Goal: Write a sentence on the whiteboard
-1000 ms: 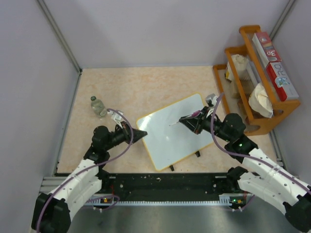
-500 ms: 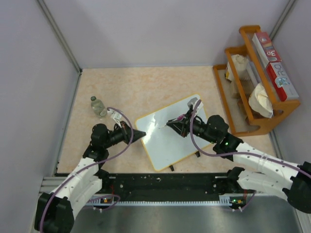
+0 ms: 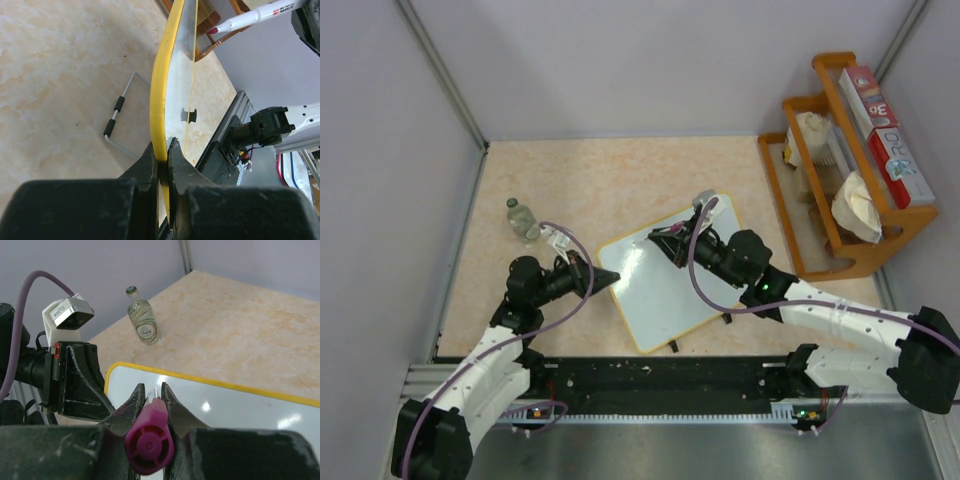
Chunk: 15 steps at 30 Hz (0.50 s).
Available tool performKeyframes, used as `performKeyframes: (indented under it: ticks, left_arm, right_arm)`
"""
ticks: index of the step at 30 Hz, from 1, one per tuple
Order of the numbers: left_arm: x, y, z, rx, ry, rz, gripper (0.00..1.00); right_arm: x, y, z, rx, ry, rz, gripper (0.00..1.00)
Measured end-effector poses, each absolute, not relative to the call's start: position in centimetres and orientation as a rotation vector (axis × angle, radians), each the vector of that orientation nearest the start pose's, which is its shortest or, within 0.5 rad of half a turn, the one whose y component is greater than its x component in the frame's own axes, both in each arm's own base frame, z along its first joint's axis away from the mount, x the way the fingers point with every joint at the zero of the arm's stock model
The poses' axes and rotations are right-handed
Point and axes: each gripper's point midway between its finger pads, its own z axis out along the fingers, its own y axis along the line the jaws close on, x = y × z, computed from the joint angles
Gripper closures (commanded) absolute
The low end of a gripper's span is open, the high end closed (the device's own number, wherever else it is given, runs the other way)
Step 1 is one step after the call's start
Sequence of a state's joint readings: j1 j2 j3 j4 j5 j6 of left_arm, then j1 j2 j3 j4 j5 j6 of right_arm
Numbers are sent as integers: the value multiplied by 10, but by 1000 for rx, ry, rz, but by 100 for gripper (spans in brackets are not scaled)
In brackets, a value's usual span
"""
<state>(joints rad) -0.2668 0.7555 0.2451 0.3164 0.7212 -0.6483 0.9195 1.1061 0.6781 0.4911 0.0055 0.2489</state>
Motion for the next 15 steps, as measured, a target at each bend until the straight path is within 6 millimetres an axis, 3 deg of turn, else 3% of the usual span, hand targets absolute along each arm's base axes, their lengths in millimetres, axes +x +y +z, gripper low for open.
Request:
performKeyframes:
  ticks: [15]
  left_arm:
    - [206, -196, 158, 211, 1894, -1279, 100]
  right_arm:
    - [254, 335, 268, -475, 1540, 885, 100]
